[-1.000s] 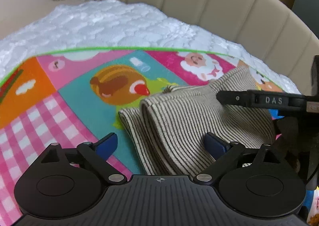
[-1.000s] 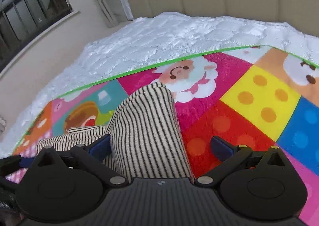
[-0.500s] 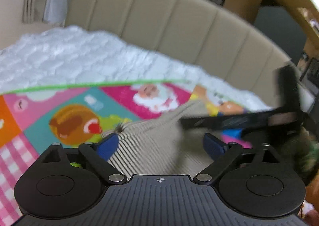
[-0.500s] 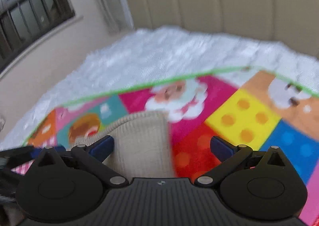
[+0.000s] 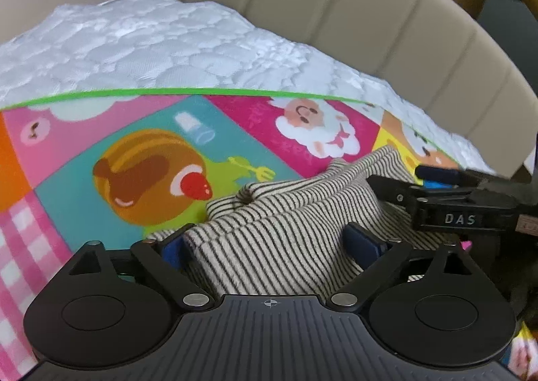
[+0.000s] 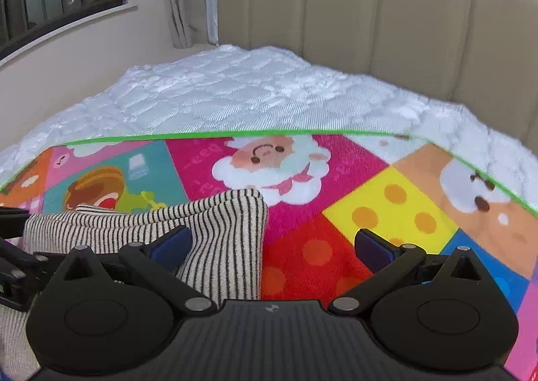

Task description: Fold clothes

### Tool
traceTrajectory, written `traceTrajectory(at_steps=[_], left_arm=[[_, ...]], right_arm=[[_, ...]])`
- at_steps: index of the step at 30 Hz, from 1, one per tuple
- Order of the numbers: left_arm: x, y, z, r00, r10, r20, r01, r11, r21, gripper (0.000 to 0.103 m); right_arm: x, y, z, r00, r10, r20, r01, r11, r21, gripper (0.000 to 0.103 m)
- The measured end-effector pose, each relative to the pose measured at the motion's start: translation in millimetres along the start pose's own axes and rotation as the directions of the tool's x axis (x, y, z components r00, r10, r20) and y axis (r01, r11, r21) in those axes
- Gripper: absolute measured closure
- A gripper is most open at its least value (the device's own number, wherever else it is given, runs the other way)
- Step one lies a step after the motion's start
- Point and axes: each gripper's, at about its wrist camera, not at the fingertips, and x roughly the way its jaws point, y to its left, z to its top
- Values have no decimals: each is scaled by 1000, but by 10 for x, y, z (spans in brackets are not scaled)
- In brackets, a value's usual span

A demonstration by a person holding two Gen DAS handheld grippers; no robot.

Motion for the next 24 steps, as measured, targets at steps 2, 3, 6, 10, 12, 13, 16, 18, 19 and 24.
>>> traceTrajectory(at_steps=[2,3,6,10,12,13,16,18,19,24], left_arm=[[9,-47,20,1000,10,-4,-10,999,37,3],[-7,-73,33,1000,13,-2,-13,999,52,3],[-199,-179,73,999,16,46,-23,990,137,4],[-399,-193,173,994,-95,49,83,977,198,4],[-345,-167,212,988,-155,3,152,971,185,2],[-288,-163,216,987,-160,-18,161,969,185,2],[-76,-130,201,990,-124,-61,134,972,191,2],[41,-55,191,988,-134,-76,144,978,149,0],[73,-14,188,986,-150,-79,159,980,118,0],[59,95,133,981,-170,-89,177,981,77,0]], right_arm=[[-52,-100,65,998,43,-43,-42,999,35,0],[-102,-145,94,997,62,-55,-59,997,46,0],[-490,-266,53,995,99,-24,-98,994,51,0],[-812,-466,-226,980,164,-117,-150,982,118,0],[-842,-498,-368,968,179,-173,-152,975,163,0],[-867,-485,-435,961,209,-180,-175,967,186,1],[-860,-396,-584,924,323,-203,-264,926,270,23],[-714,-345,-639,891,394,-226,-300,884,359,31],[-633,-330,-661,880,416,-230,-303,864,403,33],[-416,-291,-553,878,440,-189,-328,841,431,36]])
